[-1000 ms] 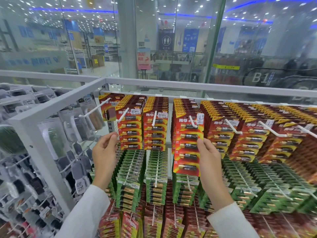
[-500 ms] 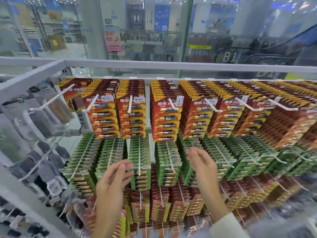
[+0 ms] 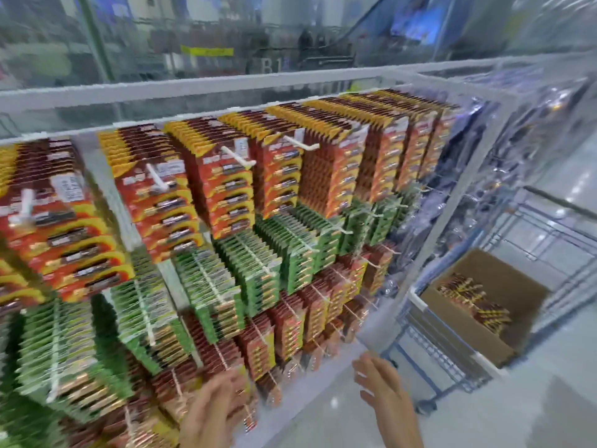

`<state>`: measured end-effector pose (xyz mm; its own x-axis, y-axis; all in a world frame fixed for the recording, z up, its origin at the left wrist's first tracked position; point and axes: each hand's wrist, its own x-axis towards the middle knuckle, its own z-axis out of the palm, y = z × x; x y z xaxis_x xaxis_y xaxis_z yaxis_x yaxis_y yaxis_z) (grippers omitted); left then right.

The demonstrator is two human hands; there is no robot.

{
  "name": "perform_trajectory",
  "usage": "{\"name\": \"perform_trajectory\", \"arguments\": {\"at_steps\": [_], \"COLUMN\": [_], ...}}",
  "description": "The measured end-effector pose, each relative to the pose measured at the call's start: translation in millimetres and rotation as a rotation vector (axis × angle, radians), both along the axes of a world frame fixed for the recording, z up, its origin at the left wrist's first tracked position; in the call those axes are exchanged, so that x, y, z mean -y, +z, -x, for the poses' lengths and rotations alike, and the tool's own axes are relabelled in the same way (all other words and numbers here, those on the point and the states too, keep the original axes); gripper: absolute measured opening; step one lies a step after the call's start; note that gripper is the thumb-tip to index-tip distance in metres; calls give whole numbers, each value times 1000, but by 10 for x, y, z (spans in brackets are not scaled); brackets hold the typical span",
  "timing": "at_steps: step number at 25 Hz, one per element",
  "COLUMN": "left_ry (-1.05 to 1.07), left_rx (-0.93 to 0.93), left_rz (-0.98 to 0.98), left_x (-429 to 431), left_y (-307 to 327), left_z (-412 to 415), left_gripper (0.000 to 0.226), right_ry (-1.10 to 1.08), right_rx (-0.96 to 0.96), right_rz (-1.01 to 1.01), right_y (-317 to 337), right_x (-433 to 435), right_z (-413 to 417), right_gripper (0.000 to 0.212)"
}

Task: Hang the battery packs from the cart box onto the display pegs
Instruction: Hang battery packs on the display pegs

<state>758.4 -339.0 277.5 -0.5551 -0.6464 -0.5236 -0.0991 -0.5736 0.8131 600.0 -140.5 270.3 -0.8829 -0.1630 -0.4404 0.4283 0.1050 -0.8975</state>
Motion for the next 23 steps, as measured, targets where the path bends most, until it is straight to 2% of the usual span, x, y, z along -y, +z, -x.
{"name": "perform_trajectory", "arguments": {"at_steps": [3,5,7,9,10,11,12,15,17,23], "left_ry": [-126,-215,-342,-463,-493,-518,-504,-542,-584,-586], "left_rx": [30,86,149,148,160,163,164,203,227,200], "left_rz": [-210,-239,-246,-214,-165,-145,-131,-129,-116,99], "left_x": [-226,-455,-746,-1088,-1234,-1338,-1445,-1813,-2120,-2692], "left_y": [-154,-253,-282,-196,-184,-232,-322,-537,-515,-601], "left_z": [605,1031,1384,1700,1844,2019,2192,2671,2883,3670], "left_gripper": [59,60,49,12,7,15,7,28,24,20], "right_ry": [-170,-267,-340,-388,-412,-442,-467,-521,-557,-654], "right_rx": [53,79,96,106,107,109,113,135,153,214], "right_rz": [-8,14,9,-5,-3,4,9,9,7,-5], "right_y": [-69,-131,-190,-267,-315,-373,-415,-526,-598,-693], "right_x": [-634,-1070,-1453,-1758,-1876,-2021,-2158,-2521,-2716,-3040], "right_z": [261,480,704,908,979,1052,1117,1307,1433,2007], "right_gripper": [15,15,14,15,15,13,11,7,8,9]}}
